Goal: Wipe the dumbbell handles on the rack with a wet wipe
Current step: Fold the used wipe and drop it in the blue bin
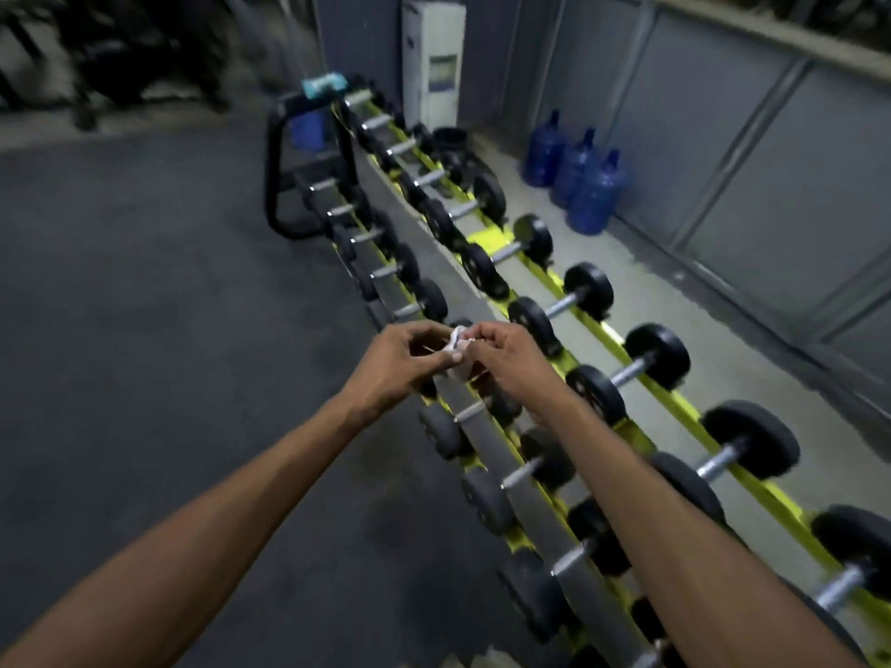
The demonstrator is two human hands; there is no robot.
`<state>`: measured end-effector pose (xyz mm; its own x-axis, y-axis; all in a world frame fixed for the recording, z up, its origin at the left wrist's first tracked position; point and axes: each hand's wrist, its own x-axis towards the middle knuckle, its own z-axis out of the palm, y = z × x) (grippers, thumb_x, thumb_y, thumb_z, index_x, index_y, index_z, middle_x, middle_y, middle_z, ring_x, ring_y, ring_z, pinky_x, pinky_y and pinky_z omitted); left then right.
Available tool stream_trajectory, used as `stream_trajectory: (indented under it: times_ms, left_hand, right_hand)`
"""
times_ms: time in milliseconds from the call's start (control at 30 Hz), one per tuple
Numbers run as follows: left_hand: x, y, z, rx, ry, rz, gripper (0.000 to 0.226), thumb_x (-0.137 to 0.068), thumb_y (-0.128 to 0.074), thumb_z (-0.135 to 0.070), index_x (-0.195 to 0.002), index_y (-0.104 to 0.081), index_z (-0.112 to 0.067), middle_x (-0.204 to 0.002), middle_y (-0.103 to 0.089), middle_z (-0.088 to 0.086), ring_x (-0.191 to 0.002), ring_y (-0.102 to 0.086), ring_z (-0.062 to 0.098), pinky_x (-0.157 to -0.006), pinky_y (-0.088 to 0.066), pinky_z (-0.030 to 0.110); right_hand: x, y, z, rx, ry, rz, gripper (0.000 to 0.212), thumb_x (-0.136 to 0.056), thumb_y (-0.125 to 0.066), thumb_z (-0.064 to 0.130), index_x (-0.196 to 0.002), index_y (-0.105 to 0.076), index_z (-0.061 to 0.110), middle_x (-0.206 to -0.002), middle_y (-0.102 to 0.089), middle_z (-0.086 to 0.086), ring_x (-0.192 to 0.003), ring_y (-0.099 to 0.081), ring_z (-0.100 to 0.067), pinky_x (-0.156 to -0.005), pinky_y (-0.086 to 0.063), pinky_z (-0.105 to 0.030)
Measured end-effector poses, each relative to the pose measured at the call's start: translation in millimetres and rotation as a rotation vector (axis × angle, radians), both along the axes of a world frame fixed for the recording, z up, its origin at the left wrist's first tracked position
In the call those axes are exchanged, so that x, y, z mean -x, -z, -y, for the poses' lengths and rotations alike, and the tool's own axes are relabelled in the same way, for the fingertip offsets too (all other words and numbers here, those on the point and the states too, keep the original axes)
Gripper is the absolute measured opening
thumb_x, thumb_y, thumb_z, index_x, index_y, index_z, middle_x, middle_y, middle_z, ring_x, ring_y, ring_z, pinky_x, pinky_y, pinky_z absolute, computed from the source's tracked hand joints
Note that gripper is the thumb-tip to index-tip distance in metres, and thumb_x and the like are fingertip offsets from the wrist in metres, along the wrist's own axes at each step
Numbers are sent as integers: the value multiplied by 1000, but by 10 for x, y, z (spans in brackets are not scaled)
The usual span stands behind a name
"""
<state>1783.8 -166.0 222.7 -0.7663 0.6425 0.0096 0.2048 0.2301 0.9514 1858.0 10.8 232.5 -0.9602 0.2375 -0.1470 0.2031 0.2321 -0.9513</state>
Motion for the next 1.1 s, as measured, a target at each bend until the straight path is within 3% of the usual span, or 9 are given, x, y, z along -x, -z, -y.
stream_trajectory:
  times_ms: [167,267,367,533,633,733,900,1000,1100]
  left_hand:
    - [726,-169,306,-23,-165,-13,3,-93,-78,-8,-95,-79,-10,-86,-78,10,-76,-71,12,-76,-58,35]
    - [1212,-184,431,-36,-250,-2,3,-95,-75,-5,-93,-77,-5,-81,-77,13,-68,-69,12,-68,-57,28]
    - [1769,-165,517,-57,-312,27,4,-95,-76,-8,-91,-77,-8,-78,-75,7,-70,-69,14,-75,-58,37]
    - [2773,-219,496,-83,-326,78,6,-97,-74,-8,-93,-77,-6,-81,-75,7,-74,-69,18,-79,-60,38]
    - [3354,-280,500,-84,-323,88,7,-97,-74,-10,-94,-79,-6,-85,-77,7,-76,-68,14,-77,-60,31]
    - [3946,-306,592,-90,-387,103,5,-95,-77,-9,-94,-79,-5,-90,-77,16,-78,-68,17,-80,-60,36]
    - [5037,-209,888,-87,-524,101,18,-88,-83,-8,-99,-69,-3,-85,-75,22,-72,-71,23,-79,-61,46]
    - [5760,-72,1137,-49,-550,102,29,-86,-84,-7,-104,-62,-7,-89,-74,21,-75,-72,23,-71,-61,37]
    - [6535,-19,1405,-12,-518,15,32,-86,-84,-8,-105,-59,-15,-85,-76,12,-78,-73,24,-66,-58,28]
  right_hand:
    - [788,-213,209,-2,-79,-18,14,-96,-66,11,-101,-67,-2,-76,-66,-10,-64,-63,-18,-61,-52,-33]
    - [1332,-229,300,24,-116,-37,15,-92,-71,6,-104,-67,-1,-81,-69,-20,-67,-66,-20,-63,-58,-37]
    - [1967,-204,329,84,-134,-64,20,-88,-74,1,-106,-68,4,-94,-72,-25,-75,-68,-25,-72,-61,-48]
    - [3115,-180,342,99,-87,-74,28,-86,-76,-1,-104,-54,0,-83,-69,-18,-63,-68,-21,-56,-58,-34]
    - [3846,-178,407,33,-62,-97,27,-88,-75,5,-95,-49,1,-76,-68,-18,-60,-69,-25,-55,-57,-40]
    - [4538,-212,551,45,-130,-87,20,-89,-73,6,-90,-54,4,-75,-69,-18,-62,-71,-31,-54,-58,-40]
    - [5617,-261,928,196,-237,-15,6,-95,-60,4,-99,-62,1,-74,-71,-9,-70,-70,-24,-72,-59,-48]
    - [6319,-209,1197,188,-280,-3,22,-93,-70,15,-105,-63,-1,-83,-72,-11,-77,-71,-24,-73,-59,-47]
    - [7083,-162,1507,161,-274,-6,32,-89,-77,22,-106,-61,0,-77,-71,-6,-74,-70,-23,-62,-57,-39]
